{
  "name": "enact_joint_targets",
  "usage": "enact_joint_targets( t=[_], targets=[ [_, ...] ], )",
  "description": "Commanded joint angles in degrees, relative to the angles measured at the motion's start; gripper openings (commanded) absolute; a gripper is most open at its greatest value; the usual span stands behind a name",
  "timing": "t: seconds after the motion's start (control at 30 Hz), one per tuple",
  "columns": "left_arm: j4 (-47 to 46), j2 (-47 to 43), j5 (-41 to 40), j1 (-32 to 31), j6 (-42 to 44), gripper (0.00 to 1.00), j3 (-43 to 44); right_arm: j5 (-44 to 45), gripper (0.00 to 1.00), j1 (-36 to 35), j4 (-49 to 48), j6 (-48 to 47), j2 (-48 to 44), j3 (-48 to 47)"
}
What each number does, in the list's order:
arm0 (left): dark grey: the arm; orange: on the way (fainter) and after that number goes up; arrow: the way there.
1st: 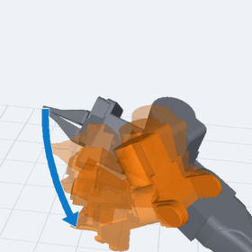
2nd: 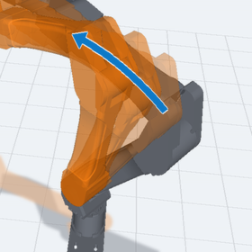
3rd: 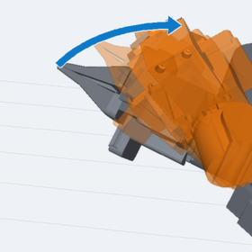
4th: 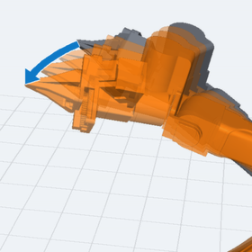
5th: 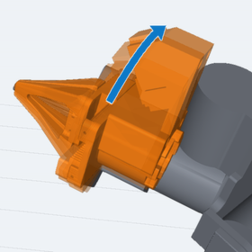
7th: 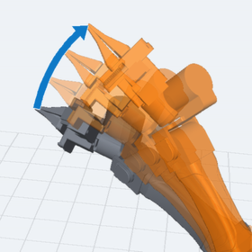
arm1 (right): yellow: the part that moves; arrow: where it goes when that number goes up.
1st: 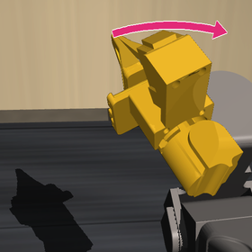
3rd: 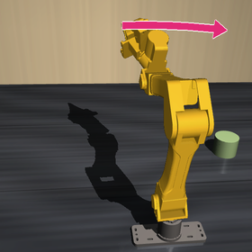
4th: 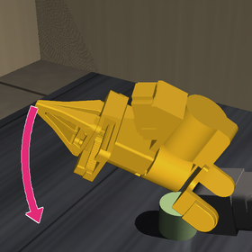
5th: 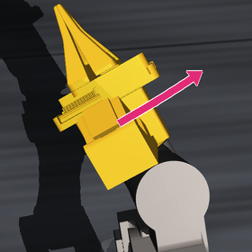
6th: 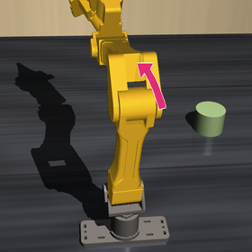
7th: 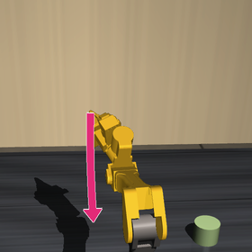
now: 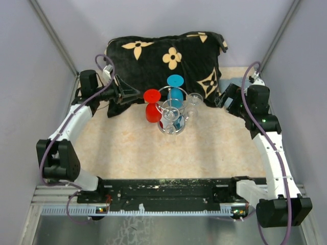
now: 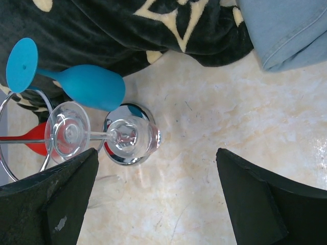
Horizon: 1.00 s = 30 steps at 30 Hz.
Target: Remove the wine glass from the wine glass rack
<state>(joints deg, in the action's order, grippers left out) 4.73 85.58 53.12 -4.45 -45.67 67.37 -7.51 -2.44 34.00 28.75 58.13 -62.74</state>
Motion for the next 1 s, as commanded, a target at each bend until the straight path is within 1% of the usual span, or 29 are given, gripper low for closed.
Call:
enact_joint_targets(
  t=[0.0, 0.2, 0.57, 0.87, 0.97],
  targets=[
    [-3.4, 2.7, 6.5, 0.16, -2.4, 0.56, 2.73, -0.91, 0.98, 0.28, -1.4, 0.39, -1.27, -1.58],
    [-4.56, 5.42, 9.95, -0.12, -3.01, 0.54, 4.12, -1.2, 0.98, 0.29, -0.96, 0.0, -0.81, -1.96],
    [-3.67, 8.9, 10.24, -2.44, -2.18, 0.55, 7.9, -1.96, 0.98, 0.24, -0.46, -0.71, -0.45, -2.56],
    [-3.76, 10.1, 11.17, -3.44, -2.01, 0.5, 8.14, -1.35, 0.98, 0.34, -0.08, -1.05, -0.91, -2.83],
    [-3.85, 10.4, 11.52, -3.71, -2.05, 0.45, 8.17, -1.19, 0.98, 0.29, -0.07, -1.02, -0.91, -2.91]
  ],
)
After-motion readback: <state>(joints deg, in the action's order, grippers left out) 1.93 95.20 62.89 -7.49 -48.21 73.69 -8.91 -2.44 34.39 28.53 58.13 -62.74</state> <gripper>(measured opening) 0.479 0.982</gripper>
